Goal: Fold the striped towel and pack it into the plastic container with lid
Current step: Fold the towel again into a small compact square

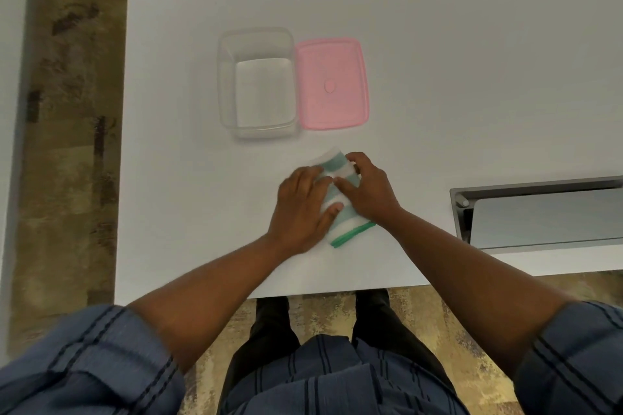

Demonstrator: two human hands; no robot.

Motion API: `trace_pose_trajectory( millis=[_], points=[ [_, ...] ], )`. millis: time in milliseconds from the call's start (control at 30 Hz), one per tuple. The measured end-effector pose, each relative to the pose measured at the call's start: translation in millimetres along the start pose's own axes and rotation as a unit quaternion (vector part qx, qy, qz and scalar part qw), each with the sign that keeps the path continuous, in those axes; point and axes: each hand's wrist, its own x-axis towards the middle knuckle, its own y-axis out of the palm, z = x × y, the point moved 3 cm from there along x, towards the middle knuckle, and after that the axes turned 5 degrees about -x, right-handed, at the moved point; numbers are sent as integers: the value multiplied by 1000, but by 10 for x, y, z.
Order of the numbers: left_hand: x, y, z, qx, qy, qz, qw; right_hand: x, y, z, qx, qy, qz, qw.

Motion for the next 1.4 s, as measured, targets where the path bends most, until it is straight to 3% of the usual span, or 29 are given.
trace_pose_trajectory(
  millis=[200,333,500,567,700,867,1067,1267,1400],
  points=[
    [-209,347,30,73,-12,140,987,58,51,-14,-162,-43,-12,986],
    [-235,475,140,106,18,179,978,23,130,-114,-274,-63,-14,960],
    [-170,504,166,97,33,207,973,-39,184,-190,-326,-52,-64,942],
    [-151,433,208,97,53,206,972,-107,171,-138,-321,-92,-89,939],
    [-143,281,336,96,95,198,971,-193,209,-112,-353,-182,-30,917],
    [-92,174,383,72,88,173,978,-163,291,-185,-387,-132,10,913],
    [-6,316,261,68,37,164,984,-154,335,-267,-390,-122,12,913],
    [46,424,363,81,49,181,979,-107,397,-334,-373,-111,25,921],
    [-7,367,325,76,38,148,985,-119,373,-313,-358,-123,13,925]
  ],
)
